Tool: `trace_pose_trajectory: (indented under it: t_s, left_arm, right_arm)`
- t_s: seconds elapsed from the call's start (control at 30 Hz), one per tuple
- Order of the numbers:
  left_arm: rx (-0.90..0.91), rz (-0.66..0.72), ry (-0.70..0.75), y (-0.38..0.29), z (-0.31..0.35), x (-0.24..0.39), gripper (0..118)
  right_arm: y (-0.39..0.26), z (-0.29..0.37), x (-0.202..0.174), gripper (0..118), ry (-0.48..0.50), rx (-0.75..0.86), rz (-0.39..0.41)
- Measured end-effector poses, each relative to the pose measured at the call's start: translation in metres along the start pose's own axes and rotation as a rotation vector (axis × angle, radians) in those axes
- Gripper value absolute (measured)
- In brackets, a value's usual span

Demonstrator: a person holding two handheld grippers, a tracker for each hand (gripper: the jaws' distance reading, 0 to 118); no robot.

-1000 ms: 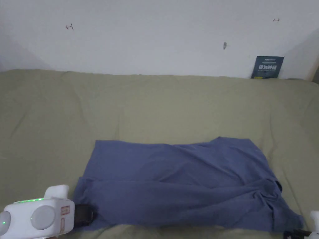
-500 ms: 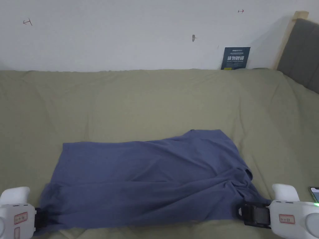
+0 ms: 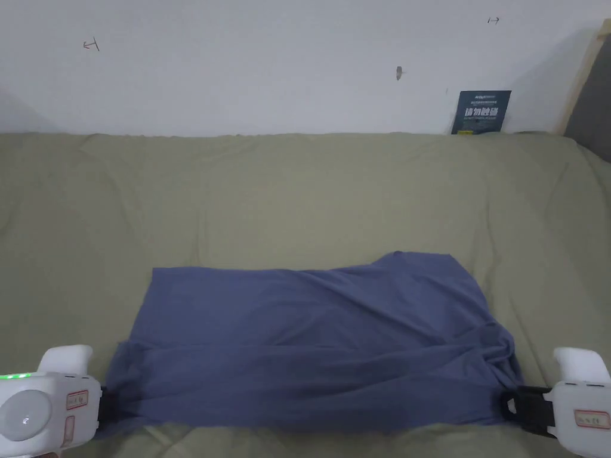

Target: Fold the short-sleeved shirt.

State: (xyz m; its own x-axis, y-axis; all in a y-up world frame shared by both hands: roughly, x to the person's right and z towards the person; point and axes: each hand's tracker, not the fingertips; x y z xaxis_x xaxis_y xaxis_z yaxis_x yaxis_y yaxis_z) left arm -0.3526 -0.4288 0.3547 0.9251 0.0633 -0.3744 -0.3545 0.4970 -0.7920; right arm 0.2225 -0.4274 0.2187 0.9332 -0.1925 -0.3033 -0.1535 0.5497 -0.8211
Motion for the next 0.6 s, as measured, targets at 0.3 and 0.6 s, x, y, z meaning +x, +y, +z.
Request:
trace_pose_trajectory:
  t_s: [0.3, 0.6]
  left_arm:
    - [-0.015, -0.012, -0.013, -0.035, 0.038, -0.017, 0]
    - [-0.052, 0.014, -0.041, -0.08, 0.054, -0.032, 0]
  right_arm:
    - [-0.042, 0.032, 0.005, 17, 0.012, -0.052, 0.01]
    - [-0.084, 0.037, 0.005, 17, 0.022, -0.123, 0.007]
